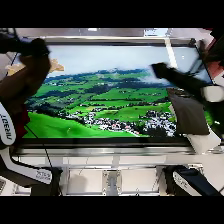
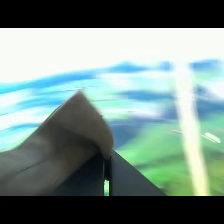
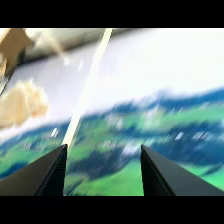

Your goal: Fold the shirts.

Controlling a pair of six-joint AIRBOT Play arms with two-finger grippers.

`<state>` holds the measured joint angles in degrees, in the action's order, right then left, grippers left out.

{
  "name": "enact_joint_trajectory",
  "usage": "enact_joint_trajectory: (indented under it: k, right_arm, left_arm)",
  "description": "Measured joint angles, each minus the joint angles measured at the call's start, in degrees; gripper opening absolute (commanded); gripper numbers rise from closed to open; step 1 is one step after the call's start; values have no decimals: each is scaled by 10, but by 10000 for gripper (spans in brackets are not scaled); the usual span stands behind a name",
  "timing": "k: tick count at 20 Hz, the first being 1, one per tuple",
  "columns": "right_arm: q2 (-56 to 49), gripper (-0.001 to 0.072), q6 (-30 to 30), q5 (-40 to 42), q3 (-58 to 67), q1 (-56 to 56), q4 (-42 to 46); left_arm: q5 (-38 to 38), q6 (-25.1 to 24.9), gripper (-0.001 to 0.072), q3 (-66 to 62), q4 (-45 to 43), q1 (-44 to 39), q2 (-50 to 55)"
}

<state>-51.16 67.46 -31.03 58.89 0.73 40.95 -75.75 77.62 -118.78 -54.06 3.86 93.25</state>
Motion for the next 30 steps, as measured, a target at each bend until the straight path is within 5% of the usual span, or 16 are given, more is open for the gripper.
enact_joint_trajectory:
  k: [7,8,10,11,14,21,24,30]
  right_arm:
    - [116,509,0,-36,14,-131,69]
    - [117,509,0,-53,14,-138,74]
    - [107,510,0,-107,14,-147,81]
    - [96,510,0,-137,14,-149,85]
    - [43,598,0,-238,6,-153,84]
    - [-132,624,0,-262,-71,-40,70]
    - [-218,624,0,-233,-82,22,78]
    - [-300,623,12,-211,-88,61,78]
  left_arm:
    - [-7,-36,15,63,34,-237,9]
    - [-2,-37,154,69,27,-266,21]
    - [28,-40,690,76,21,-310,41]
    - [50,-40,720,77,18,-323,48]
    - [132,-32,719,58,-22,-336,59]
    - [140,170,712,45,-334,-248,75]
    - [98,178,712,49,-349,-196,102]
    - [40,115,711,50,-267,-141,169]
